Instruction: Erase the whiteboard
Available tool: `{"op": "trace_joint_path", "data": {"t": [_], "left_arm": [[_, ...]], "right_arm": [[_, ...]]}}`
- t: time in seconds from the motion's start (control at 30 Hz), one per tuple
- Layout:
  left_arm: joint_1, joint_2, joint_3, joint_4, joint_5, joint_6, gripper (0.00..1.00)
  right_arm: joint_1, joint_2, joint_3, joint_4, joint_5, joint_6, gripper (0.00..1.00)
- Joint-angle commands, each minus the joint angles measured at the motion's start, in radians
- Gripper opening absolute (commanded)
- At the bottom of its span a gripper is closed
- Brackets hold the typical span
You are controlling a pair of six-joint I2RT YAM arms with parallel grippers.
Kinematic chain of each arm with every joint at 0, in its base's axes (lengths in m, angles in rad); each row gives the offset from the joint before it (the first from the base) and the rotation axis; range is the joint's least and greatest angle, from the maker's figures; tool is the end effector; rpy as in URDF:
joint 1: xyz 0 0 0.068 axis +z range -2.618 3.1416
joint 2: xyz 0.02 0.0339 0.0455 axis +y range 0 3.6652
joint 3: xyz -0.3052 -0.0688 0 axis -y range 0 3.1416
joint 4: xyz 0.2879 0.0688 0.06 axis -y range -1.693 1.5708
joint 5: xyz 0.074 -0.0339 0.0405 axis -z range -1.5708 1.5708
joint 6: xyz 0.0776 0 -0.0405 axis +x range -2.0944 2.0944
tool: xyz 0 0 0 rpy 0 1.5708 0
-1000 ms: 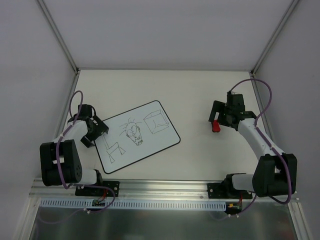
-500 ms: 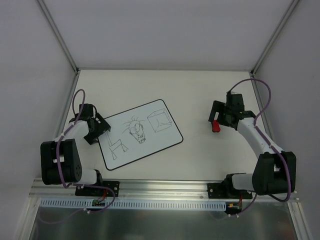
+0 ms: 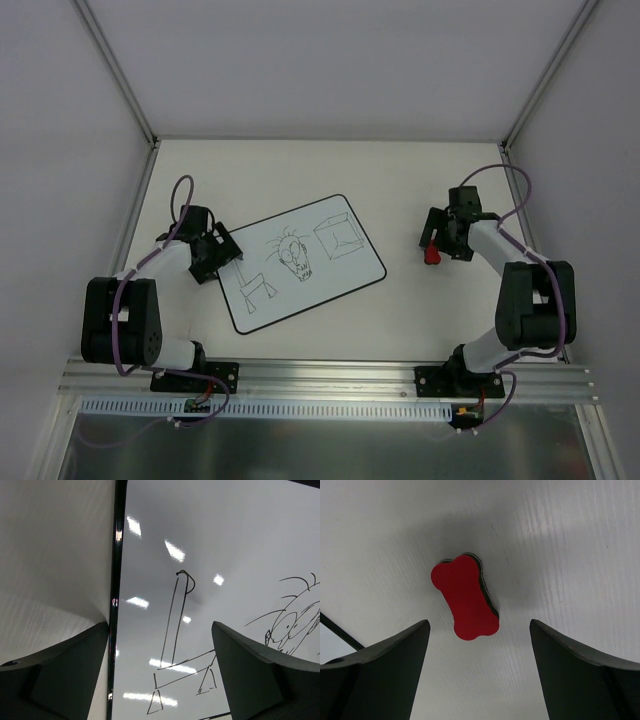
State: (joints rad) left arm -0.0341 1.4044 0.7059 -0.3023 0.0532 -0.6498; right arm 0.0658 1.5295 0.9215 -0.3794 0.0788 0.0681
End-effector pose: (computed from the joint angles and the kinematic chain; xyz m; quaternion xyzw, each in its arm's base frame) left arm 0.3099 -0.0147 0.1478 -0.2836 0.9165 -0.1183 0.2562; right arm 0.3610 0.0177 0.1769 0.0124 0.9570 -0.0184 0.2892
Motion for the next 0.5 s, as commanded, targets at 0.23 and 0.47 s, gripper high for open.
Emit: {"op": "trace_joint_path", "data": {"t": [0.23, 0.47], "left_arm": [[-0.053, 0.018, 0.006, -0.024, 0.053, -0.019, 0.89], [-0.053, -0.038, 0.035, -0.035, 0.013, 0.025, 0.95]], "right_arm": [[0.002, 0.103, 0.129, -0.026, -0.002, -0.051, 0.72], [0.012, 0.132, 0.149, -0.055, -0.030, -0.059, 0.65]]}}
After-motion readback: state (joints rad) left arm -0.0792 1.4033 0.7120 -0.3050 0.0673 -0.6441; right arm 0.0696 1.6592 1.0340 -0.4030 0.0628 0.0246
